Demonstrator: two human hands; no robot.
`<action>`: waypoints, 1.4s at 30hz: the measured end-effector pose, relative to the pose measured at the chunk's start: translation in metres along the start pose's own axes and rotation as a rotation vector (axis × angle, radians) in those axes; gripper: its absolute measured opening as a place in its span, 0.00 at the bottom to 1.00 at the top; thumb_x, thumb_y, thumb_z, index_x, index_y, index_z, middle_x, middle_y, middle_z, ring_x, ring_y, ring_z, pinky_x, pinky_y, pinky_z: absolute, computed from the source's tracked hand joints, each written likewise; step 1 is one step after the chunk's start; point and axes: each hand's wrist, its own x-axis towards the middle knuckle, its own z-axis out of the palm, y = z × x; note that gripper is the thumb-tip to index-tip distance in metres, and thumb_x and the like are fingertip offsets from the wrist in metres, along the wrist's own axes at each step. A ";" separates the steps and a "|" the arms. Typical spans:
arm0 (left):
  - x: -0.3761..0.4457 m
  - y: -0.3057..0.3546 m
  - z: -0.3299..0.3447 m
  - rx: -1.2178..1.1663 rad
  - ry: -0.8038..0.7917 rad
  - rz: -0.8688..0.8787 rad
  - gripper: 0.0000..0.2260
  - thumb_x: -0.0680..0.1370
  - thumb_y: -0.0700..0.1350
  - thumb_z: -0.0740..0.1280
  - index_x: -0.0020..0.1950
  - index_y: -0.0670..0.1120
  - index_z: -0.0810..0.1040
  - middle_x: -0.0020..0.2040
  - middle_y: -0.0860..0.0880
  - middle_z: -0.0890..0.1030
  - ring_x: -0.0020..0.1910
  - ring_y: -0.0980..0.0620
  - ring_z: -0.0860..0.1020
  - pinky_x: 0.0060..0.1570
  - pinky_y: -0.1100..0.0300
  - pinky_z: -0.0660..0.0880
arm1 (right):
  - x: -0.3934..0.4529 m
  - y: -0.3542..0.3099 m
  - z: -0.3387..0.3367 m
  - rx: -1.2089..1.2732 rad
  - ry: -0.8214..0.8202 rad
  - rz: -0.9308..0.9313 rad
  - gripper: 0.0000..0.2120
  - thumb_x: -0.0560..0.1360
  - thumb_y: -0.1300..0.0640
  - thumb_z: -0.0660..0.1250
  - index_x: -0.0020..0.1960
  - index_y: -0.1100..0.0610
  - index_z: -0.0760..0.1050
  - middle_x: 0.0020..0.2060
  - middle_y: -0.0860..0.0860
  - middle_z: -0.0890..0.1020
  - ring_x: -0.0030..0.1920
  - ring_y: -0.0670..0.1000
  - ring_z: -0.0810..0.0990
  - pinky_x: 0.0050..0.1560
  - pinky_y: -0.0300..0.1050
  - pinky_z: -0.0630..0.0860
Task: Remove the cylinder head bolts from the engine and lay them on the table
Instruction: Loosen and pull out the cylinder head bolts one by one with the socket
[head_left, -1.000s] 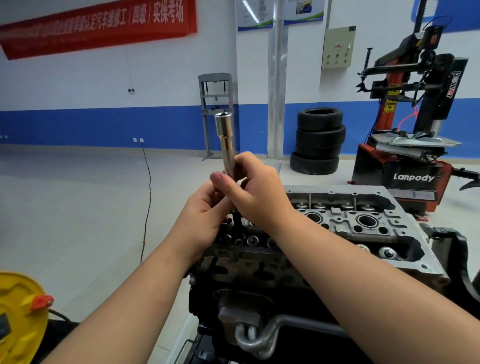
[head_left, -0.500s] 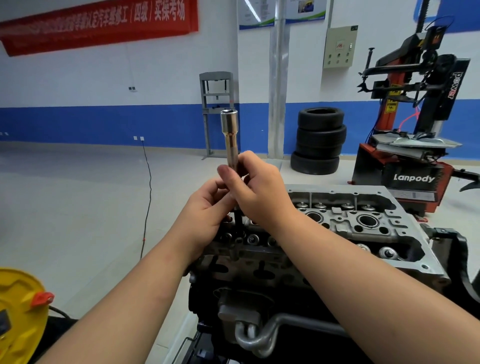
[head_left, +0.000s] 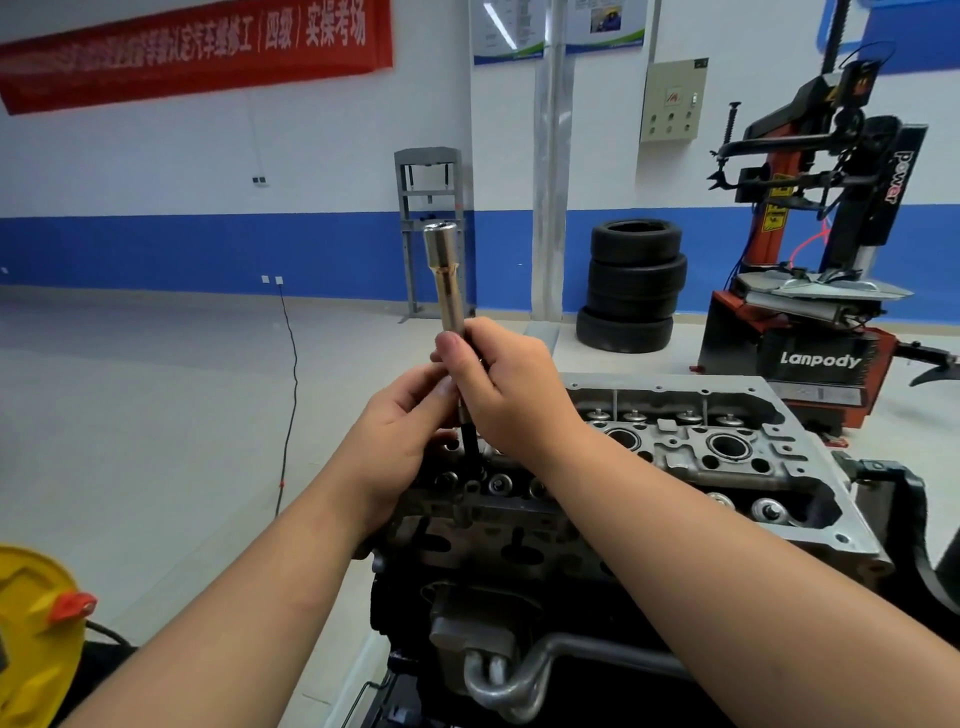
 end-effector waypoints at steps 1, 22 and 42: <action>-0.001 0.001 -0.001 -0.002 -0.027 -0.016 0.14 0.79 0.58 0.64 0.60 0.57 0.84 0.55 0.47 0.87 0.57 0.47 0.85 0.62 0.46 0.78 | 0.000 0.000 0.000 0.008 -0.028 0.024 0.13 0.83 0.53 0.59 0.50 0.60 0.77 0.42 0.54 0.84 0.43 0.52 0.82 0.45 0.54 0.78; -0.001 0.002 0.003 0.003 0.003 0.024 0.12 0.78 0.54 0.69 0.59 0.55 0.84 0.51 0.48 0.87 0.49 0.50 0.85 0.49 0.51 0.79 | 0.002 0.000 0.000 0.030 0.089 -0.089 0.13 0.79 0.51 0.68 0.42 0.59 0.74 0.33 0.50 0.76 0.35 0.50 0.76 0.37 0.46 0.74; -0.002 0.005 0.001 -0.015 -0.050 -0.011 0.15 0.80 0.57 0.63 0.61 0.54 0.83 0.54 0.47 0.87 0.54 0.49 0.86 0.57 0.49 0.81 | 0.002 -0.002 0.001 0.060 -0.028 -0.009 0.18 0.83 0.49 0.60 0.48 0.64 0.78 0.39 0.56 0.81 0.41 0.52 0.79 0.43 0.50 0.75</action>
